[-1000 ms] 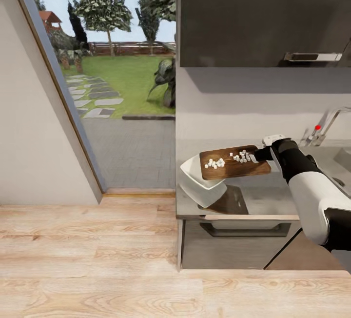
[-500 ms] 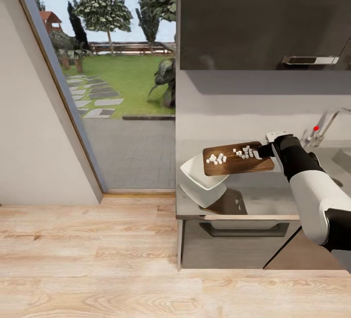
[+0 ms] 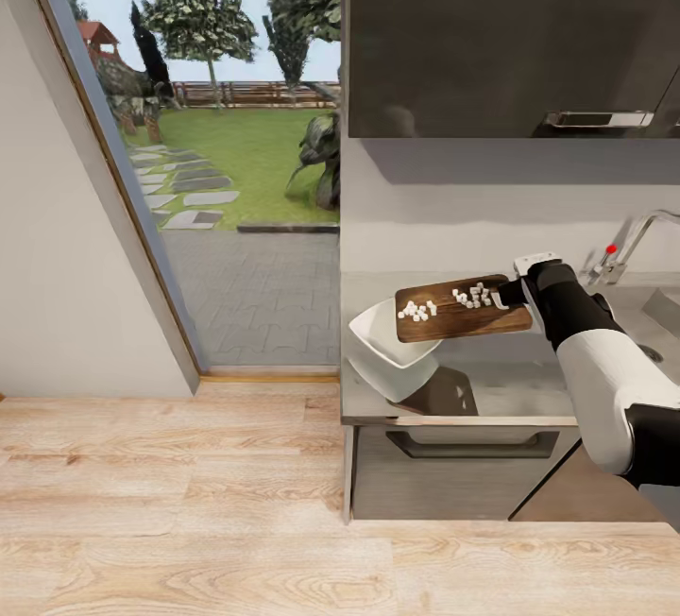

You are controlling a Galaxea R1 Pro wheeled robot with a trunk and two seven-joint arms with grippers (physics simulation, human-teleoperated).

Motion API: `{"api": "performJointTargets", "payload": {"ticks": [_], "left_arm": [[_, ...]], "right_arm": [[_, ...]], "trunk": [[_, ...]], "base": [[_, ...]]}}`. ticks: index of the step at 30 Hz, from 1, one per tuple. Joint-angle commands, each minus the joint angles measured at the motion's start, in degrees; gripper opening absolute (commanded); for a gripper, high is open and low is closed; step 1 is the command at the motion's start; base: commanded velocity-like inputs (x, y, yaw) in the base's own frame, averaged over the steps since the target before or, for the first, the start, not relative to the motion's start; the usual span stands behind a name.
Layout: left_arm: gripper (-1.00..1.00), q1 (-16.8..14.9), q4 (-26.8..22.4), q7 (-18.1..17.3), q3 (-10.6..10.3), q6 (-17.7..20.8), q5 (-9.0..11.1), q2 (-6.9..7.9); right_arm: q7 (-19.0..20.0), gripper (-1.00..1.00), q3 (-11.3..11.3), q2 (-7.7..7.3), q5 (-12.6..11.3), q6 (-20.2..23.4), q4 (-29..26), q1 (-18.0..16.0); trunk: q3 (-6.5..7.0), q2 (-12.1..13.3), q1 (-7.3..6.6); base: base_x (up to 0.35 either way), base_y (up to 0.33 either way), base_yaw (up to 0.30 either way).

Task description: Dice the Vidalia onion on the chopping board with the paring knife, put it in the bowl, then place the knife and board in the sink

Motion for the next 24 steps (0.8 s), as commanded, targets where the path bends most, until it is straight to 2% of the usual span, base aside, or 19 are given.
{"api": "performJointTargets", "payload": {"ticks": [1,8,13,24], "left_arm": [[1.0,-0.1,0.2,0.1,-0.5,-0.3,0.3,-0.04],[1.0,-0.1,0.2,0.1,-0.5,-0.3,0.3,-0.04],[1.0,-0.1,0.2,0.2,-0.5,-0.3,0.3,-0.04],[1.0,-0.1,0.2,0.2,-0.5,-0.3,0.3,-0.04]], "right_arm": [[0.5,-1.0,-0.2,0.04,0.6,0.2,-0.1,0.0],[-1.0,-1.0,-0.1,0.36,0.6,0.2,-0.1,0.0],[-1.8,-1.0,2.6,0.81,0.6,0.2,-0.1,0.0],[-2.1,-1.0,2.9,1.4,0.6,0.3,-0.1,-0.2]], "trunk": [[-0.11,-0.1,0.03],[-0.11,-0.1,0.03],[-0.11,-0.1,0.03],[-0.11,-0.1,0.03]], "base": [[0.0,0.0,0.0],[0.0,0.0,0.0],[0.0,0.0,0.0],[0.0,0.0,0.0]]}}
